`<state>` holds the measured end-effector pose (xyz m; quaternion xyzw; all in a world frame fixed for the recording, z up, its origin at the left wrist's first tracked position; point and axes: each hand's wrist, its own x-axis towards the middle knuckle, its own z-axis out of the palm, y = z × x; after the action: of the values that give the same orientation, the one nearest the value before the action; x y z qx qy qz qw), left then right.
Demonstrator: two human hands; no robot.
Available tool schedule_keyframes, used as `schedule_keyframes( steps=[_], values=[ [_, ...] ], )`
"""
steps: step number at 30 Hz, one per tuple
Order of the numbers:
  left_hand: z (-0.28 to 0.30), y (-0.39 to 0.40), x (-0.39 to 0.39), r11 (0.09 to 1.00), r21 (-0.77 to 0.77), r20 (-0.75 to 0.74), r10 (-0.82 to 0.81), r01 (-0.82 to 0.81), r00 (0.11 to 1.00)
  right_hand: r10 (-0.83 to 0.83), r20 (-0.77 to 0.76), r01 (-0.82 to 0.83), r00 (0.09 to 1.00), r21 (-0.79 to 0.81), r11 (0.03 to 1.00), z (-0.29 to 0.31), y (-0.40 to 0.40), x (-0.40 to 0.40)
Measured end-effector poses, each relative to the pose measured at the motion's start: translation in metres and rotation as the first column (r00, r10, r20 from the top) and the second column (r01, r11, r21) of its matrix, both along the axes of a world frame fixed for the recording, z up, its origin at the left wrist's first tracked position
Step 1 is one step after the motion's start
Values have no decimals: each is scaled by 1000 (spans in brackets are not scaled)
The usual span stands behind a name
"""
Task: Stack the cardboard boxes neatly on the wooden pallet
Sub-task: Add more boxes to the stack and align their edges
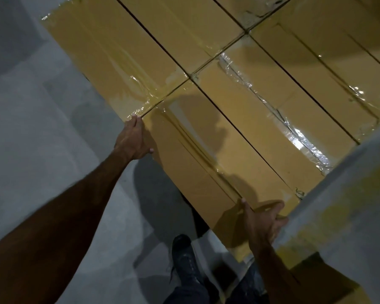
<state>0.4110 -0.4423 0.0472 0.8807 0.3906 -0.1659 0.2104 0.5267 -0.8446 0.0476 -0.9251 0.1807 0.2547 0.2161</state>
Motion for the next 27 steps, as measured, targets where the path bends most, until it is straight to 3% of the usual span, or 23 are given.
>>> schedule_keyframes(
  steps=[9, 12, 14, 17, 20, 23, 27],
  values=[
    [10, -4, 1, 1000, -10, 26, 14, -14, 1000, 64, -27, -65, 998, -40, 997, -7, -4, 1],
    [10, 4, -2, 1000, -1, 22, -25, 25, 999, 59, -88, -71, 994, -139, 988, -7, 1, 6],
    [9, 11, -6, 998, 13, 39, -58, 58, 998, 232, -14, -228, 973, -237, 944, -1, 9, 7],
    [13, 13, -8, 998, 35, 81, -62, 59, 995, 547, 149, -505, 824, -246, 828, 8, 37, 12],
    [16, 8, -7, 999, 21, 67, -51, 50, 996, 723, 106, -701, 683, -183, 689, 9, 73, 15],
    [20, 4, -3, 999, -4, 82, -46, 46, 996, 818, 77, -811, 570, -108, 575, 11, 98, 24],
    [20, 5, -4, 997, -25, 76, -67, 69, 995, 846, 101, -847, 524, -42, 530, 23, 117, 53]
  ],
)
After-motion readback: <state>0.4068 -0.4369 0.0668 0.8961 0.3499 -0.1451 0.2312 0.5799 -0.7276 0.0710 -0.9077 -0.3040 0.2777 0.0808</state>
